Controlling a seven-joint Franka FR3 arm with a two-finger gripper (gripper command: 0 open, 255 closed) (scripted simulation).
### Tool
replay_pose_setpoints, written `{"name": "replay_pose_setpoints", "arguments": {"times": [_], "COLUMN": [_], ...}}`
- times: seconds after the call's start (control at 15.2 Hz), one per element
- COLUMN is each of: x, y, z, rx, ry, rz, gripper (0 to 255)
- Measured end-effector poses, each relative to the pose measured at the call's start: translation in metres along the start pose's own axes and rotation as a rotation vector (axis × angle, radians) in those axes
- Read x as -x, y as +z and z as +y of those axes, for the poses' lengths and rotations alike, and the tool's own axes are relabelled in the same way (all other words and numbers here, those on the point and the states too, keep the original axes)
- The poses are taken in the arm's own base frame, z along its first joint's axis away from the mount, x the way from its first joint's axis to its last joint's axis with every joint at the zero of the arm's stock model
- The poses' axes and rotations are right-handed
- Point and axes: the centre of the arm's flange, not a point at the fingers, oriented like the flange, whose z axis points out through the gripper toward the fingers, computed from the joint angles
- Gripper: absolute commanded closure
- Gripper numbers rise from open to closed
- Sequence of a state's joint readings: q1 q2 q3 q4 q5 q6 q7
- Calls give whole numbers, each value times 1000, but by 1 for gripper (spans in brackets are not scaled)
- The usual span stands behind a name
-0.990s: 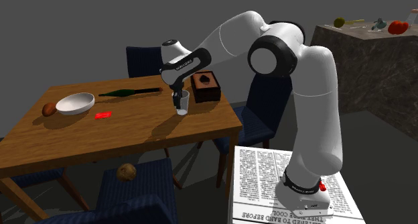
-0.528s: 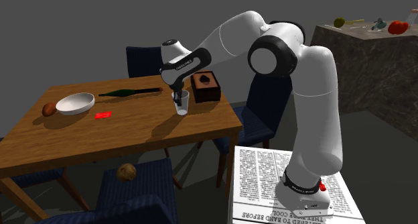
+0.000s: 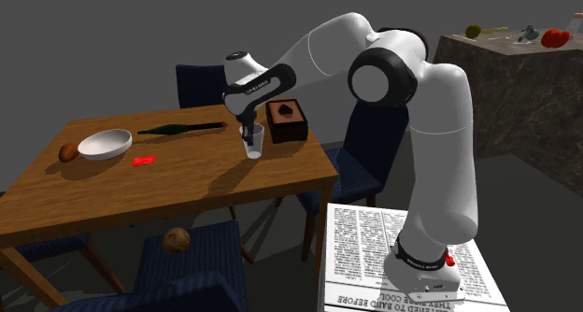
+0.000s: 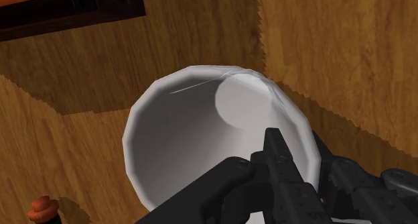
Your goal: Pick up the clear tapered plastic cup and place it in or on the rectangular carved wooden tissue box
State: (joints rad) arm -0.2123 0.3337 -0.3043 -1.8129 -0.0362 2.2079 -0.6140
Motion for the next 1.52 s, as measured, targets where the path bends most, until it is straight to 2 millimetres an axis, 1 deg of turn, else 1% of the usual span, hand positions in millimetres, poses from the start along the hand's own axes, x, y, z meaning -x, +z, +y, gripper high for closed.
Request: {"name": "replay_pose_setpoints", "arguments": {"times": [1.52], "x": [0], "y": [-118], "z": [18], "rx": [0], "ry": [0], "rz": [0], "gripper": [255]}}
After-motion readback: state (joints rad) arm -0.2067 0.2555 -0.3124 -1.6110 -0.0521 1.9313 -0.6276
